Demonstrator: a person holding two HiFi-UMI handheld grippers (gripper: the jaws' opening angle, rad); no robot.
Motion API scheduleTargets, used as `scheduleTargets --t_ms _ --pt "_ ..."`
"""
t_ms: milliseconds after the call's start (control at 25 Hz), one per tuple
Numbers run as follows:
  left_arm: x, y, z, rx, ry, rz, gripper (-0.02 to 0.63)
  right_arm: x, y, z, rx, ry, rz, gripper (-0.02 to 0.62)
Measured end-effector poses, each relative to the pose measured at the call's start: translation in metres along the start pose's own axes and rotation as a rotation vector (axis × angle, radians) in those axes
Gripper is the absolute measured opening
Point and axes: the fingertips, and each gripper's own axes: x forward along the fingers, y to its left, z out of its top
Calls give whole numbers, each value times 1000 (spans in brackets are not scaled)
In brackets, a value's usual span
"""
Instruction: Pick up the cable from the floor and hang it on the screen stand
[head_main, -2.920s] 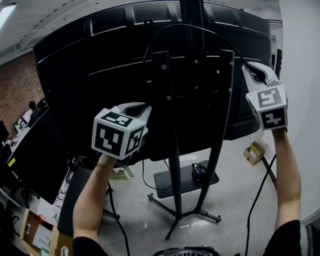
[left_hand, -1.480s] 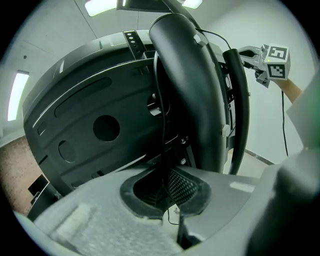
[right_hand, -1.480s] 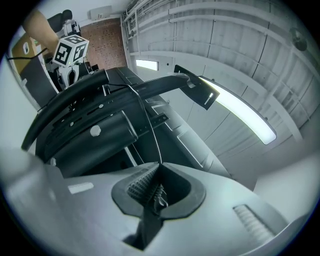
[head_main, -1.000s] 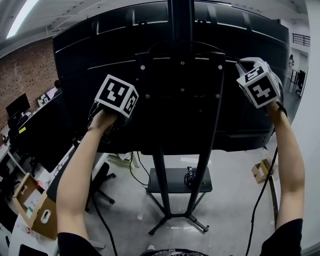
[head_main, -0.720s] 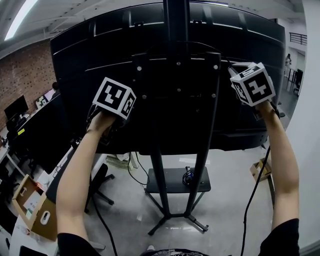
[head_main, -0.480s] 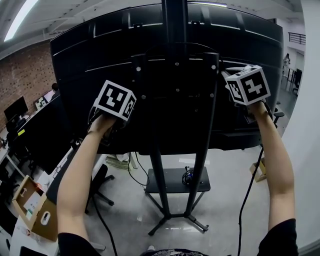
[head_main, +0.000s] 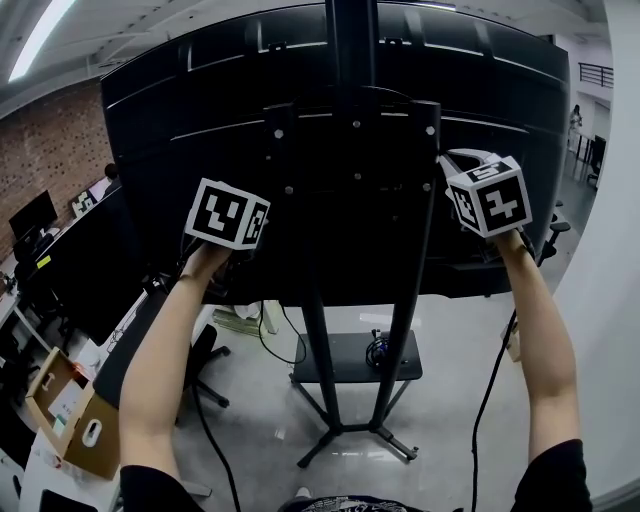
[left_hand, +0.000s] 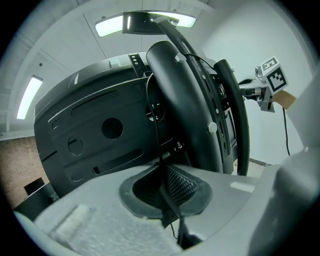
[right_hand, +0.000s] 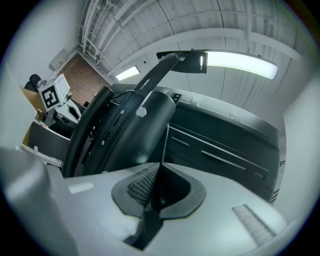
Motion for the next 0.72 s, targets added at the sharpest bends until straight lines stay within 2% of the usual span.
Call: scheduleTargets --t_ms 160,440,560,720 --pt "-2 -5 1 -24 -35 -6 25 -3 2 0 -15 -26 -11 20" --pt "-21 -10 1 5 -134 107 54 -22 -5 8 -46 -190 -117 59" --pt "-35 -12 3 -10 -174 133 69 -30 1 7 -58 -200 -119 78" --pt "-47 -27 4 -44 -217 102 69 -39 9 -4 -48 -191 -120 73"
